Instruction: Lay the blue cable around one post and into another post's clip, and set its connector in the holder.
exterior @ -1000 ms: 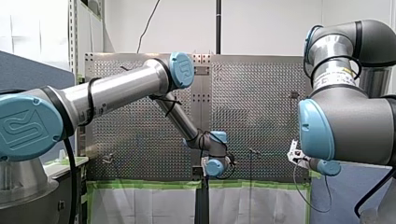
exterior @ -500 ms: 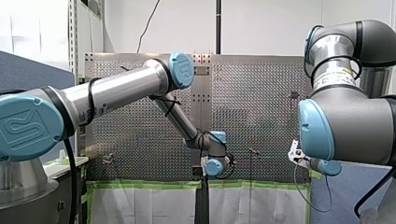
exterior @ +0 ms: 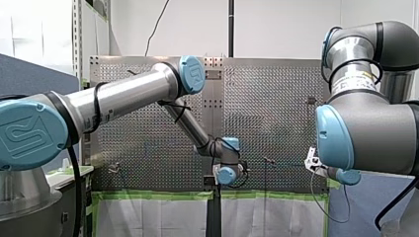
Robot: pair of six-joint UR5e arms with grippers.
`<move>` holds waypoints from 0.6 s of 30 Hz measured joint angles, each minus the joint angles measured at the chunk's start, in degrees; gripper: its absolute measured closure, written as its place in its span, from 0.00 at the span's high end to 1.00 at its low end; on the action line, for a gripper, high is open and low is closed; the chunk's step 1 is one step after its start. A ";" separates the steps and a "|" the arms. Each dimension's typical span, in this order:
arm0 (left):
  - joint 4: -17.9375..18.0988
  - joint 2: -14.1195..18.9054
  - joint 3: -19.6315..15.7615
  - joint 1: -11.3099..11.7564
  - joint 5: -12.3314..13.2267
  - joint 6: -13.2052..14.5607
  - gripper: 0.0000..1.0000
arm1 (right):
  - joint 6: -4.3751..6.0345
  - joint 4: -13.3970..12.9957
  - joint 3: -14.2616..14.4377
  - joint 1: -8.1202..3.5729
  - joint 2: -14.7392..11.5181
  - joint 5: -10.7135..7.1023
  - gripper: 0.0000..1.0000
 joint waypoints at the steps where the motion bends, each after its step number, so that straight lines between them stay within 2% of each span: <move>1: -0.13 0.00 0.17 0.00 0.00 0.00 0.00 | 0.00 0.06 -0.10 0.00 0.00 0.00 0.00; 18: -1.27 -0.05 1.81 0.36 0.43 -0.08 0.00 | 0.19 0.99 -1.53 0.12 0.02 0.03 0.00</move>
